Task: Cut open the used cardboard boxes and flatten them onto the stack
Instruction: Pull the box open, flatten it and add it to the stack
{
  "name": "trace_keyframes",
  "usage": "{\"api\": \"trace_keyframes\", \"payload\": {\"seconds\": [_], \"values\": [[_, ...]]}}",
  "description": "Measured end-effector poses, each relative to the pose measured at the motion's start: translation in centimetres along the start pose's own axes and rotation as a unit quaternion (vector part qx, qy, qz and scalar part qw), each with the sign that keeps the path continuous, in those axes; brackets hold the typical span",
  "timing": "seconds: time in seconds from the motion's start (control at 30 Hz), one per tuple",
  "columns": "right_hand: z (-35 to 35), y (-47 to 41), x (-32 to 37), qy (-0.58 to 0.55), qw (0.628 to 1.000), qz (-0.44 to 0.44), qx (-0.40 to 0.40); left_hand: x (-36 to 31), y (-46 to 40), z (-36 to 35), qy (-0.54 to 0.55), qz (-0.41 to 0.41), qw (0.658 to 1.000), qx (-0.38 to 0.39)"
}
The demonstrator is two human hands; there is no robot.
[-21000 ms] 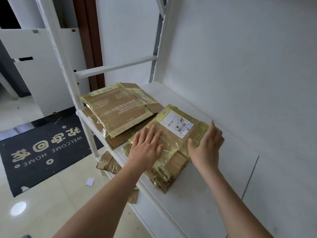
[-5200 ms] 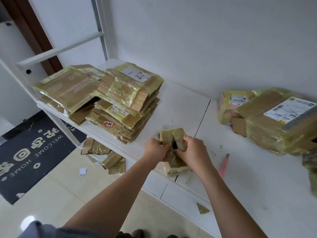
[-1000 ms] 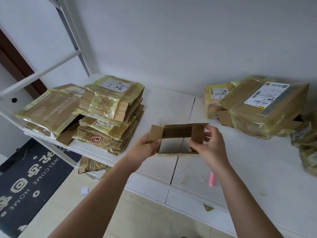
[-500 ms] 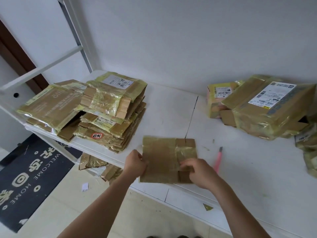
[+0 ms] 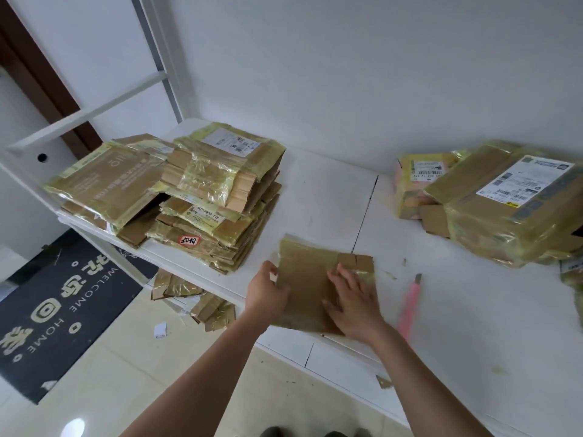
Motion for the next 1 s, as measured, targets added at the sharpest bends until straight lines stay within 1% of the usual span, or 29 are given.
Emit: {"api": "trace_keyframes", "payload": {"seconds": [0.03, 0.1, 0.13, 0.17, 0.23, 0.27, 0.33, 0.4, 0.43, 0.47, 0.5, 0.53, 0.57, 0.63, 0.67, 0.73, 0.8, 0.87, 0.93, 1.0], "values": [[1.7, 0.0, 0.8, -0.038, 0.998, 0.015, -0.043, -0.6, 0.3, 0.7, 0.011, -0.021, 1.000, -0.002], [5.2, 0.3, 2.1, -0.032, 0.980, 0.065, -0.183, -2.2, 0.8, 2.8, 0.012, -0.088, 0.996, -0.023], [6.7, 0.5, 2.6, -0.037, 0.971, 0.091, -0.218, -3.2, 1.0, 4.0, 0.007, -0.126, 0.991, -0.038], [7.9, 0.5, 3.2, -0.063, 0.967, 0.118, -0.215, -4.1, 1.3, 5.3, 0.005, -0.160, 0.986, -0.051], [9.6, 0.6, 4.6, -0.148, 0.969, 0.131, -0.147, -5.6, 1.8, 8.0, -0.009, -0.212, 0.974, -0.075], [10.3, 0.4, 5.1, -0.178, 0.967, 0.131, -0.129, -6.2, 1.8, 9.3, -0.027, -0.235, 0.967, -0.092], [11.6, -0.1, 5.6, -0.230, 0.948, 0.148, -0.164, -7.0, 1.3, 12.2, -0.030, -0.269, 0.952, -0.145], [12.7, -0.6, 6.4, -0.272, 0.927, 0.159, -0.202, -7.2, 0.0, 15.6, 0.010, -0.268, 0.938, -0.219], [13.1, -0.8, 6.7, -0.292, 0.918, 0.160, -0.216, -7.0, -0.9, 17.3, 0.010, -0.261, 0.929, -0.262], [13.5, -1.0, 7.0, -0.322, 0.905, 0.158, -0.229, -6.6, -2.0, 18.7, -0.017, -0.253, 0.921, -0.297], [13.9, -1.2, 7.4, -0.356, 0.889, 0.153, -0.244, -6.0, -3.3, 19.8, -0.072, -0.244, 0.915, -0.313], [14.1, -1.4, 7.9, -0.390, 0.871, 0.149, -0.259, -5.1, -4.7, 20.4, -0.149, -0.233, 0.913, -0.300], [14.3, -1.6, 8.5, -0.421, 0.854, 0.144, -0.271, -4.0, -6.1, 20.6, -0.229, -0.215, 0.914, -0.257], [13.8, -2.6, 10.1, -0.478, 0.821, 0.133, -0.284, -1.3, -8.4, 19.6, -0.337, -0.176, 0.916, -0.131], [13.3, -3.5, 11.2, -0.489, 0.813, 0.127, -0.288, 0.0, -9.3, 18.8, -0.360, -0.164, 0.915, -0.083], [11.7, -6.2, 13.9, -0.491, 0.815, 0.120, -0.283, 2.3, -10.4, 17.3, -0.360, -0.152, 0.920, -0.033], [9.4, -9.1, 17.0, -0.514, 0.811, 0.112, -0.258, 3.7, -11.1, 16.7, -0.325, -0.155, 0.932, -0.037], [6.7, -11.9, 19.7, -0.517, 0.818, 0.109, -0.229, 4.6, -11.4, 16.5, -0.296, -0.167, 0.939, -0.053], [3.6, -14.0, 21.1, -0.478, 0.848, 0.095, -0.209, 5.0, -11.4, 16.6, -0.270, -0.180, 0.944, -0.061], [0.8, -15.1, 21.1, -0.420, 0.886, 0.051, -0.191, 5.5, -10.9, 16.9, -0.192, -0.199, 0.958, -0.070]]}}
Point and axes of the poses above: each hand's wrist, its own y-axis away from the middle knuckle, its own z-axis out of the back of the hand, x = y × z, the point moved 3 cm from there along -y, towards the middle knuckle, and after that the axes turned 15 degrees about -y, right-handed, at the moved point
